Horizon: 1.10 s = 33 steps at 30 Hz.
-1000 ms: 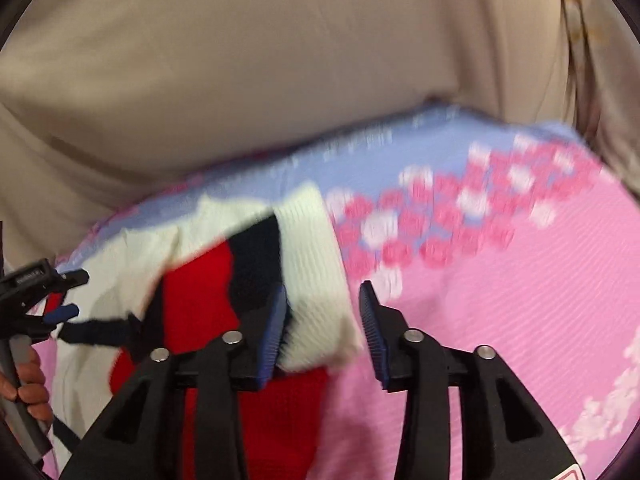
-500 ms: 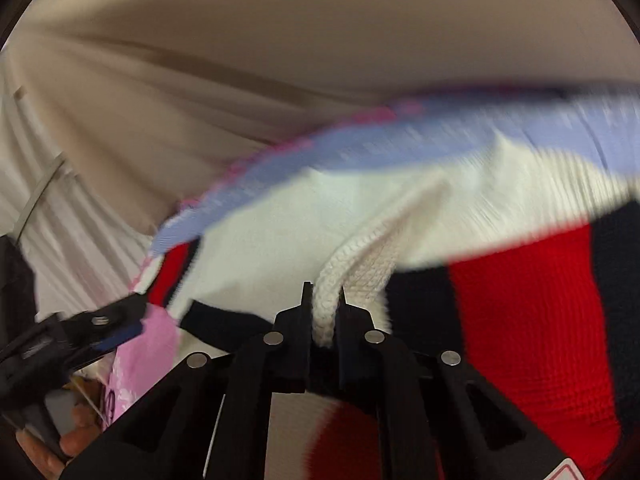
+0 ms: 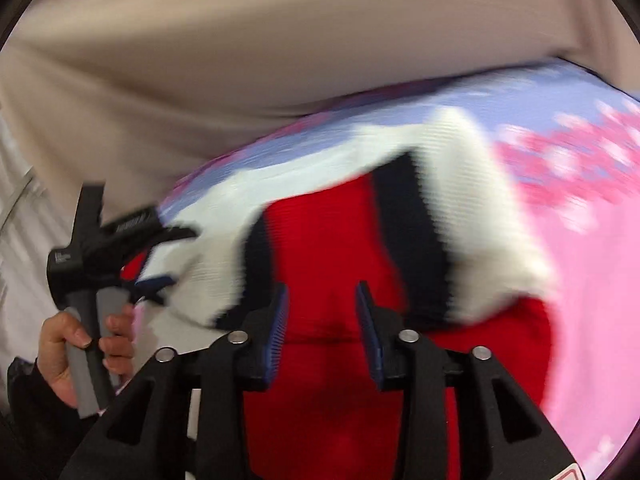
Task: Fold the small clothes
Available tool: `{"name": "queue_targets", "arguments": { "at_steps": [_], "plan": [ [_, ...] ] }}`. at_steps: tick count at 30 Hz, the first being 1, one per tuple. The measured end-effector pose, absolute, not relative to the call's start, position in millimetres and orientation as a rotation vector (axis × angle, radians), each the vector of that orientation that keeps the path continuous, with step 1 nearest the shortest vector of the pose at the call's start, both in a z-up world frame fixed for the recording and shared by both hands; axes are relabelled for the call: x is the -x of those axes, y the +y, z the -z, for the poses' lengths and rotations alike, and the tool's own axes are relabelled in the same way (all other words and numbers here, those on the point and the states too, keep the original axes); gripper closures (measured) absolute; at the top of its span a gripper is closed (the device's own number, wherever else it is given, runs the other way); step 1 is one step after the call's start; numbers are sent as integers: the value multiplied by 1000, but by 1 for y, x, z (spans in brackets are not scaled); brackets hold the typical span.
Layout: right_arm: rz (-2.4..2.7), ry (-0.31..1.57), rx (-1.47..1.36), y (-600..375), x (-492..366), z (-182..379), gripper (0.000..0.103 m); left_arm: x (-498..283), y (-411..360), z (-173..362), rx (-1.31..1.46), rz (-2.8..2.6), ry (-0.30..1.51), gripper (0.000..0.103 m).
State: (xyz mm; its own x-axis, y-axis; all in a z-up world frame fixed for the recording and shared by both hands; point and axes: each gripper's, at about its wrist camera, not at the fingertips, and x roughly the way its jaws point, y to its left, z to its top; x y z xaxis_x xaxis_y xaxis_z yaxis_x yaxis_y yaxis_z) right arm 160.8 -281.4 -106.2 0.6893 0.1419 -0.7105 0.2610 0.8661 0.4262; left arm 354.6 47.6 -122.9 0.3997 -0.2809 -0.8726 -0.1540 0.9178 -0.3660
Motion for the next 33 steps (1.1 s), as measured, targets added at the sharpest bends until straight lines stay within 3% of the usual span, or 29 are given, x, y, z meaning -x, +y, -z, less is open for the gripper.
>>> {"name": "queue_targets", "arguments": {
  "at_steps": [4, 7, 11, 12, 13, 14, 15, 16, 19, 21, 23, 25, 26, 28, 33],
  "plan": [
    [117, 819, -650, -323, -151, 122, 64, -313, 73, 114, 464, 0, 1145, 10],
    [110, 814, -711, -329, -155, 139, 63, -300, 83, 139, 529, -59, 1236, 10],
    [100, 794, -779, -326, -156, 142, 63, -316, 77, 132, 555, -27, 1152, 13],
    [95, 781, -790, -328, -159, 142, 63, -322, 75, 133, 560, -19, 1143, 28],
    [91, 767, -798, -329, -161, 141, 67, -332, 72, 132, 565, -7, 1140, 55],
    [76, 747, -805, -329, -165, 139, 74, -342, 70, 131, 574, 7, 1140, 65],
    [55, 729, -805, -327, -175, 136, 92, -348, 70, 125, 585, 25, 1126, 80],
    [43, 700, -796, -326, -176, 129, 92, -350, 69, 117, 594, 49, 1098, 93],
    [19, 557, -702, -321, -167, 89, 92, -345, 73, 85, 516, 69, 954, 91],
    [44, 537, -651, -319, -161, 86, 92, -348, 72, 94, 431, 16, 959, 91],
    [109, 664, -627, -323, -169, 114, 92, -356, 76, 132, 444, -11, 1095, 91],
    [157, 831, -619, -323, -180, 151, 92, -352, 81, 131, 471, -11, 1065, 91],
    [151, 821, -647, -323, -177, 152, 92, -349, 83, 124, 449, -25, 1053, 88],
    [181, 807, -600, -312, -167, 138, 85, -341, 97, 109, 446, -48, 1015, 60],
    [146, 810, -423, -264, -142, 106, 73, -332, 178, 88, 403, -237, 927, 25]
  ]
}}
